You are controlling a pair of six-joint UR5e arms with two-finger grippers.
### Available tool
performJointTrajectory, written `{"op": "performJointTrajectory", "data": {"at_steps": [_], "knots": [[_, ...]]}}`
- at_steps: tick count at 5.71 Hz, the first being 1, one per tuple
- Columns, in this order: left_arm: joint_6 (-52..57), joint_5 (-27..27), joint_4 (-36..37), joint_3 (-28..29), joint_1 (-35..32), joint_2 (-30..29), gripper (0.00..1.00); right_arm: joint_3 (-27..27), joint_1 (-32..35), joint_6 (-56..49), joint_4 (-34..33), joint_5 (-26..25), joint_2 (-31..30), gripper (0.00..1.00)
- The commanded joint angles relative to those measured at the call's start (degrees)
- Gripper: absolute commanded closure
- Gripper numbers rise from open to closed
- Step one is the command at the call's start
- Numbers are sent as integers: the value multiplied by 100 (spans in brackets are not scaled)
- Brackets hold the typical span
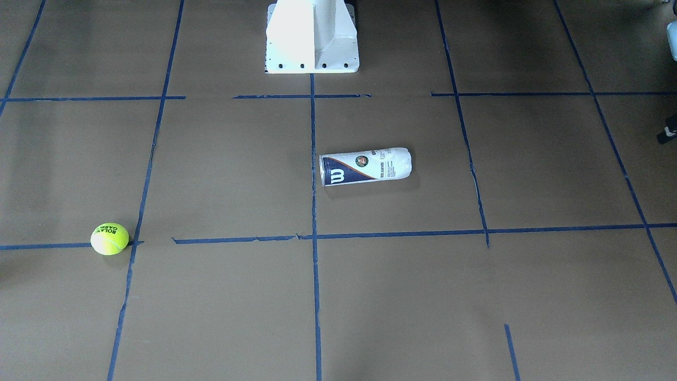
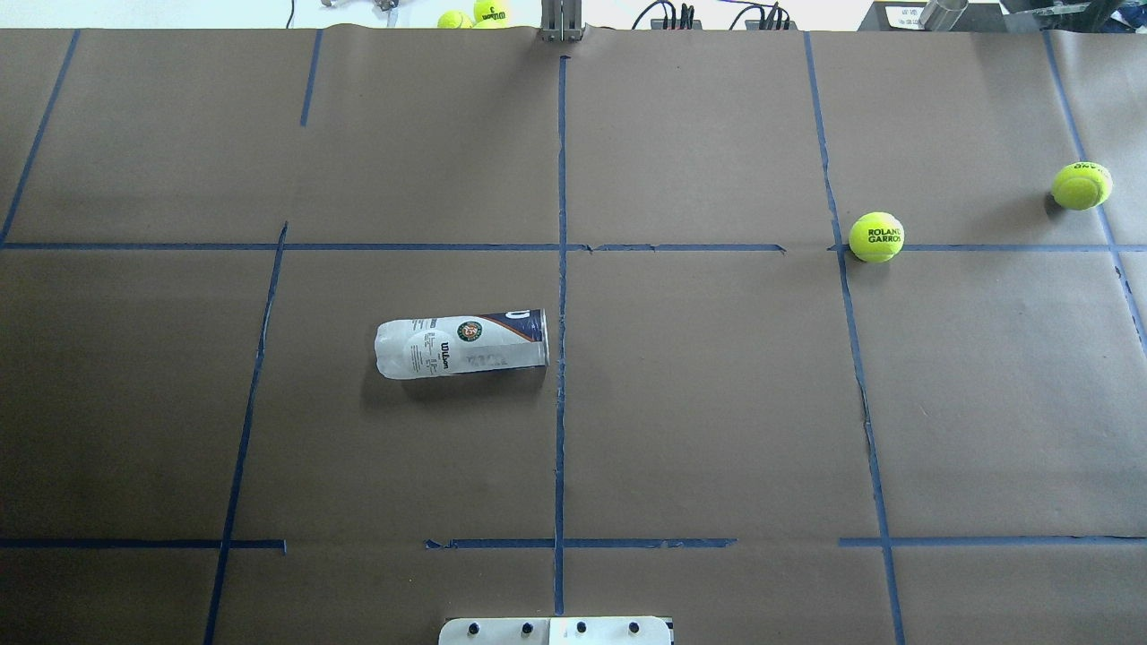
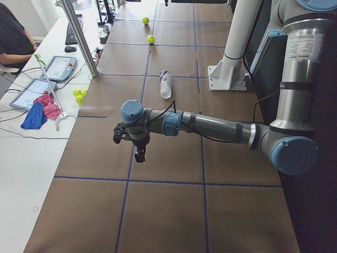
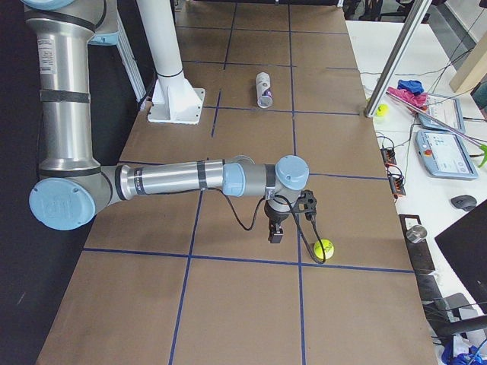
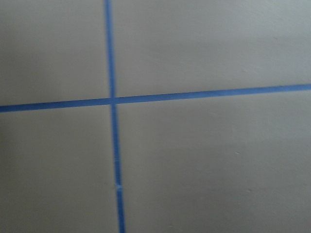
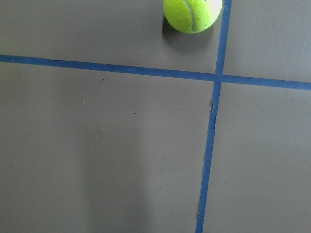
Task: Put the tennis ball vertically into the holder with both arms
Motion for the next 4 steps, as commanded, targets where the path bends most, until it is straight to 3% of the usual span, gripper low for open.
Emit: {"op": "performJointTrajectory", "data": {"at_steps": [1,3,4], "knots": [[-81,41,0,-380,780,-463,0,-3,-12,1,0,-2,16,0],[-108,50,-9,-478,1273,-1192,0,-3,-47,9,-8,-2,16,0],[-116,50,-9,-496,1885,-1639,2,-3,-56,9,-8,-2,25,0]]}}
